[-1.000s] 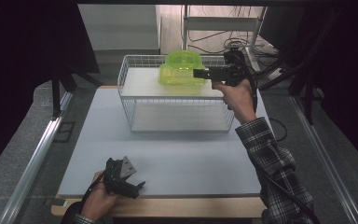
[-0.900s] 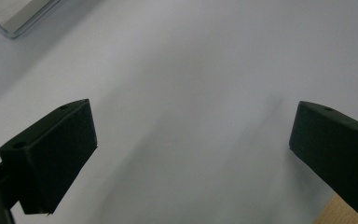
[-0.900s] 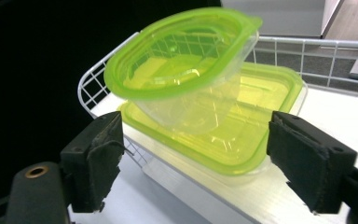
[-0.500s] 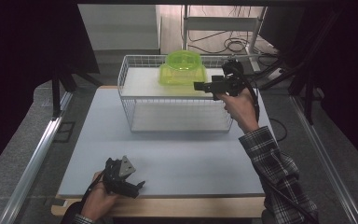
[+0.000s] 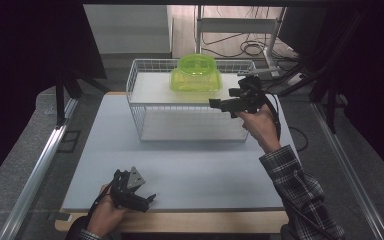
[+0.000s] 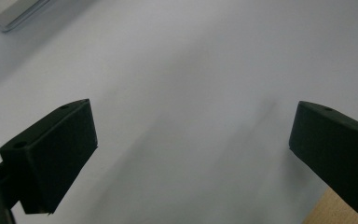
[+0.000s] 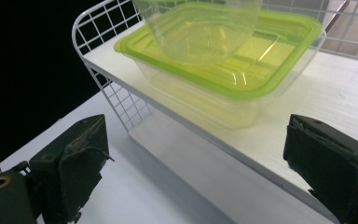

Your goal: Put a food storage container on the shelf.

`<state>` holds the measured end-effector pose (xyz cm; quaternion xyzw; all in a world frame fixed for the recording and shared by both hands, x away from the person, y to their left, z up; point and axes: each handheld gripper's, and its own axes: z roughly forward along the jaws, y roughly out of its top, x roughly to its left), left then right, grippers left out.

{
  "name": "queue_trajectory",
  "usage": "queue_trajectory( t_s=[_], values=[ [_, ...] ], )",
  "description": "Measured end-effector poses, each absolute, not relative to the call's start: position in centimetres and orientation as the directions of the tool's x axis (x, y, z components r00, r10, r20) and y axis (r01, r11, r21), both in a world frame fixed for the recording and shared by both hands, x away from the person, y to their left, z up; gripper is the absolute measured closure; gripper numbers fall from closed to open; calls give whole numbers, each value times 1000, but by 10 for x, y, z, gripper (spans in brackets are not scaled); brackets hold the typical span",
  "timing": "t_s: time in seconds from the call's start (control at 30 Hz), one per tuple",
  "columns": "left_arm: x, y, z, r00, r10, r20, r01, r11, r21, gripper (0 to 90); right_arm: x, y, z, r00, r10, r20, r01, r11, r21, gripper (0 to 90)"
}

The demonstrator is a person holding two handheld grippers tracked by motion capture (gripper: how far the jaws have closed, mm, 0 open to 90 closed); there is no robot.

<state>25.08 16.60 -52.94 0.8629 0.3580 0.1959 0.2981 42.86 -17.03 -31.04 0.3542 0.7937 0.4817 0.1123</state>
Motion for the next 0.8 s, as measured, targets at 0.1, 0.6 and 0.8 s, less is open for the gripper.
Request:
queue_trajectory(
  t_s=[0.1,0.6,0.8],
  values=[
    [251,166,-529,665,737,120,503,-561,657,7,426,-173,-314,-726,669,161,453,288,844,66],
    [250,164,-530,655,746,123,528,-568,632,22,406,-180,-334,-748,654,114,416,328,848,50],
    [250,164,-529,654,746,126,527,-569,631,31,401,-181,-342,-749,654,103,412,339,845,49]
  ],
)
